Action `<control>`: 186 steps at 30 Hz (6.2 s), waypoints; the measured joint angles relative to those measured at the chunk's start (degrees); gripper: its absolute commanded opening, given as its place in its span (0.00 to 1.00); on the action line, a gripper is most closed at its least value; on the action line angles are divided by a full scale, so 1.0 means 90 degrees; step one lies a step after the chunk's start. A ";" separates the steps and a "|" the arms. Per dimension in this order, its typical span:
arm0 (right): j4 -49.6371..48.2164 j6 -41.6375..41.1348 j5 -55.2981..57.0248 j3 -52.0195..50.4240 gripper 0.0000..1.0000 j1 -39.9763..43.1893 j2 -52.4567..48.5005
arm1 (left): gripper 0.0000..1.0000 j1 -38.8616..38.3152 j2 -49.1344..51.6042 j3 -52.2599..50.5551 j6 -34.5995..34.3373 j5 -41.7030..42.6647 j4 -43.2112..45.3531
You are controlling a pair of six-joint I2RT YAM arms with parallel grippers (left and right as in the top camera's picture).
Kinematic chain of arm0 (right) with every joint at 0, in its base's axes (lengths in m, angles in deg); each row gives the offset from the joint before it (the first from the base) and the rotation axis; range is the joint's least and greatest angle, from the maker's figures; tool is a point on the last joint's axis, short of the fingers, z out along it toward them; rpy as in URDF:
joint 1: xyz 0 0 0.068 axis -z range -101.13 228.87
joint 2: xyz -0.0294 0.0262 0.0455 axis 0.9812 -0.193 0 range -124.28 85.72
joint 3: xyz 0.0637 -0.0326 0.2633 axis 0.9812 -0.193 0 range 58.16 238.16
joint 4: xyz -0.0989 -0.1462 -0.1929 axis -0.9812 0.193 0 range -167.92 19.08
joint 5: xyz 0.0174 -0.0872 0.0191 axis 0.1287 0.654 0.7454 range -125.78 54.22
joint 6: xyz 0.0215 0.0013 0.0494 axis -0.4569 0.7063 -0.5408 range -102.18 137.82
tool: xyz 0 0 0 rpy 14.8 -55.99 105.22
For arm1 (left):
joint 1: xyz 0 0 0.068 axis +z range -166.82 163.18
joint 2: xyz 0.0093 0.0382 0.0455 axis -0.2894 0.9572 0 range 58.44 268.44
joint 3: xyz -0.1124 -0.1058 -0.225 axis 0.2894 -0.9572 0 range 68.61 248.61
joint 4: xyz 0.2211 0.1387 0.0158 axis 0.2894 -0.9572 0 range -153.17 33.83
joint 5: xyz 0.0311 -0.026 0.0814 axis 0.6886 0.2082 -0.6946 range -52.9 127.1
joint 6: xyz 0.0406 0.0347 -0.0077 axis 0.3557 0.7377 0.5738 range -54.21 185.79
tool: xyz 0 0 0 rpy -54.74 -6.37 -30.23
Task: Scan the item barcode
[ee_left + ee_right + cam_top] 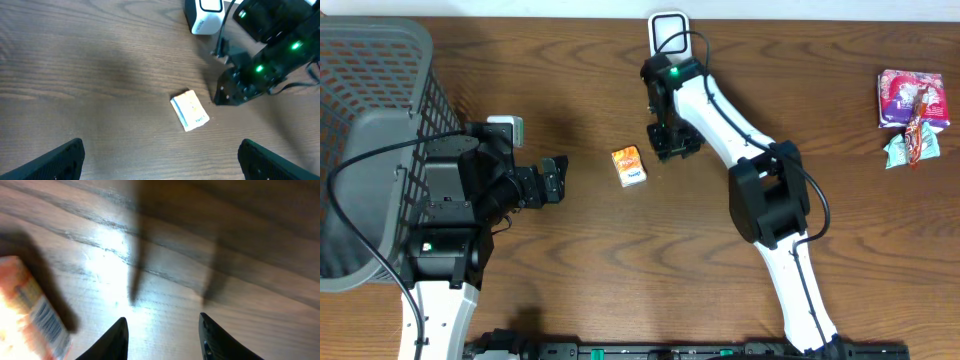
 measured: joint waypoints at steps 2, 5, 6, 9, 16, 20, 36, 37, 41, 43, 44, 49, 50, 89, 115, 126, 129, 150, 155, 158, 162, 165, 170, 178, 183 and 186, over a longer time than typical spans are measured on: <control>0.0136 0.0041 -0.0068 0.0262 0.43 0.0044 0.0000 | 0.97 0.0000 0.0000 0.0000 0.0000 0.0000 0.0000; 0.0168 0.0231 -0.0418 0.0651 0.42 0.0078 0.0015 | 0.97 0.0000 0.0000 0.0000 0.0000 0.0002 0.0000; 0.0168 0.0301 -0.0571 0.0743 0.41 0.0075 0.0019 | 0.97 0.0000 0.0000 0.0000 0.0000 0.0002 0.0000; 0.0090 0.0457 -0.1010 0.0933 0.31 0.0017 0.0036 | 0.97 0.0000 0.0000 0.0000 0.0000 0.0002 -0.0002; -0.0141 0.0610 -0.1496 0.0942 0.11 -0.0386 0.0051 | 0.97 0.0000 0.0000 0.0000 0.0000 0.0002 0.0000; -0.0306 0.0539 -0.1336 0.0719 0.01 -0.0658 0.0061 | 0.97 0.0000 0.0000 0.0000 0.0000 0.0002 0.0000; -0.0913 0.0194 -0.0590 -0.0403 0.01 -0.0724 0.0243 | 0.97 0.0000 0.0000 0.0000 0.0000 0.0002 0.0000; -0.0942 0.0185 -0.0576 -0.0442 0.01 -0.0724 0.0265 | 0.97 0.0000 0.0000 0.0000 0.0000 0.0002 0.0000; -0.1088 0.0158 -0.0537 -0.0612 0.01 -0.0724 0.0352 | 0.97 0.0000 0.0000 0.0000 0.0000 0.0002 0.0000; -0.1112 0.0109 -0.0440 -0.0665 0.01 -0.0724 0.0381 | 0.97 0.0000 0.0000 0.0000 0.0000 0.0002 0.0000; -0.1117 0.0058 -0.0367 -0.0687 0.01 -0.0724 0.0393 | 0.97 0.0000 0.0000 0.0000 0.0000 0.0002 0.0000; -0.1083 -0.0075 -0.0080 -0.0697 0.01 -0.0690 0.0413 | 0.97 0.0000 0.0000 0.0000 0.0000 0.0002 0.0000; -0.1059 -0.0092 -0.0051 -0.0697 0.01 -0.0656 0.0415 | 0.97 0.0000 0.0000 0.0000 0.0000 0.0000 0.0000; -0.1207 0.0777 -0.2098 -0.1423 0.01 0.1100 0.0597 | 0.97 0.0000 0.0000 0.0000 0.0000 0.0000 0.0000; 0.0158 0.0872 -0.0549 0.0134 0.38 0.0539 0.0355 | 0.97 0.0000 0.0000 0.0000 0.0000 0.0000 -0.0002; -0.0017 0.0675 0.0675 0.0355 0.39 -0.0459 0.0355 | 0.97 0.0000 0.0000 0.0000 0.0000 0.0000 0.0000; -0.0189 0.0488 0.1144 0.0294 0.39 -0.0629 0.0355 | 0.97 0.0000 0.0000 0.0000 0.0000 0.0002 -0.0002; -0.1081 -0.0160 0.2378 -0.0865 0.01 -0.0947 0.0381 | 0.97 0.0000 0.0000 0.0000 0.0000 0.0000 0.0000; -0.0651 -0.0126 0.1734 -0.0537 0.01 -0.0845 0.0367 | 0.97 0.0000 0.0000 0.0000 0.0000 0.0000 0.0000; -0.0406 0.0085 0.0874 -0.0044 0.01 -0.0682 0.0342 | 0.97 0.0000 0.0000 0.0000 0.0000 0.0000 0.0000; -0.0345 0.0525 -0.0648 0.0505 0.01 -0.0277 0.0342 | 0.97 0.0000 0.0000 0.0000 0.0000 0.0002 0.0000; -0.0342 0.0828 -0.1773 0.0551 0.01 0.0109 0.0342 | 0.97 0.0000 0.0000 0.0000 0.0000 0.0002 0.0000; -0.0512 0.1129 -0.3208 0.0187 0.01 0.0738 0.0342 | 0.97 0.0000 0.0000 0.0000 0.0000 0.0002 0.0000; -0.1479 0.1302 -0.5081 -0.1396 0.12 0.1438 0.0338 | 0.97 0.0000 0.0000 0.0000 0.0000 0.0000 -0.0002; -0.1469 0.1297 -0.5000 -0.1719 0.18 0.1853 0.0338 | 0.97 0.0000 0.0000 0.0000 0.0000 0.0002 0.0000; -0.1292 0.1144 -0.4388 -0.1717 0.22 0.2079 0.0338 | 0.97 0.0000 0.0000 0.0000 0.0000 0.0000 0.0000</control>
